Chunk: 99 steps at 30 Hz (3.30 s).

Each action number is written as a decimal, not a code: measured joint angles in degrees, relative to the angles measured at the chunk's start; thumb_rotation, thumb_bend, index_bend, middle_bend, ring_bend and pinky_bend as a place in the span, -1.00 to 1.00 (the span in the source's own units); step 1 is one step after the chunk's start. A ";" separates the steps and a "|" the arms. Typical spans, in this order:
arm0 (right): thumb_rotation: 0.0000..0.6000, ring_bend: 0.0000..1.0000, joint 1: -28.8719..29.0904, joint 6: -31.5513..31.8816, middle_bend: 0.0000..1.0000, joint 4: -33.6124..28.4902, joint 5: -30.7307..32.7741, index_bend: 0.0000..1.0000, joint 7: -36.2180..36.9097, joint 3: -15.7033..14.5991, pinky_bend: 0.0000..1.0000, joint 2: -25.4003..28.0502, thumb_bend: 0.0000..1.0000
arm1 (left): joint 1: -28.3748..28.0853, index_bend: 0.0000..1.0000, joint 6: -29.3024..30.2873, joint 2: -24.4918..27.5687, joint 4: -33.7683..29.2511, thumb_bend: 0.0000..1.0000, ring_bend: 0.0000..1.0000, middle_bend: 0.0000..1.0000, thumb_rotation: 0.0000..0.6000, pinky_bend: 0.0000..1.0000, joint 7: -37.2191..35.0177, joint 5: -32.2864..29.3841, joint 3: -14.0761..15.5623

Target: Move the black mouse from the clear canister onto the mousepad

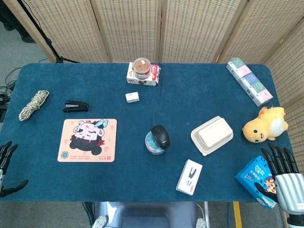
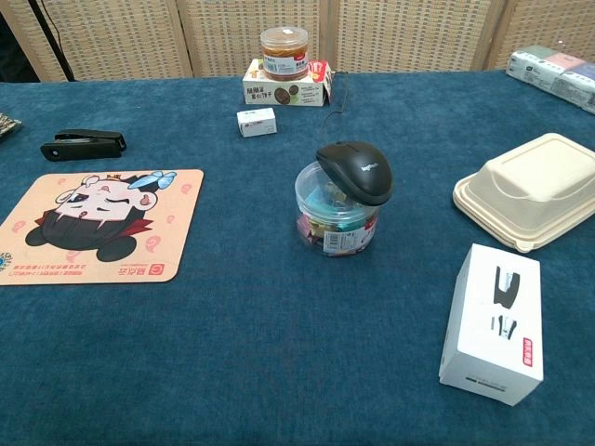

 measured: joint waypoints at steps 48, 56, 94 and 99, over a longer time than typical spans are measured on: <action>1.00 -1.00 3.63 -7.96 -1.00 2.55 12.79 -1.00 -0.22 4.51 -1.00 -1.44 -1.00 | -44.59 -1.00 -34.94 -11.16 6.64 -0.77 -1.00 -1.00 1.00 -1.00 12.00 16.17 -11.07; 1.00 -1.00 3.66 -7.96 -1.00 2.95 14.62 -1.00 1.14 5.29 -1.00 -1.07 -1.00 | -51.29 -1.00 -42.01 -18.06 8.73 -0.76 -1.00 -1.00 1.00 -0.92 18.74 13.00 -12.85; 1.00 -1.00 3.84 -8.91 -1.00 4.25 19.64 -1.00 6.10 7.39 -1.00 0.65 -1.00 | -66.88 -0.89 -53.24 -32.86 18.56 -0.09 -0.91 -1.00 1.00 -0.50 28.15 -2.97 -12.84; 1.00 -1.00 3.79 -8.80 -1.00 4.25 19.87 -1.00 6.28 7.51 -1.00 0.73 -1.00 | -67.48 -0.77 -53.14 -33.74 19.65 0.00 -0.82 -0.97 1.00 -0.44 28.34 -3.78 -12.17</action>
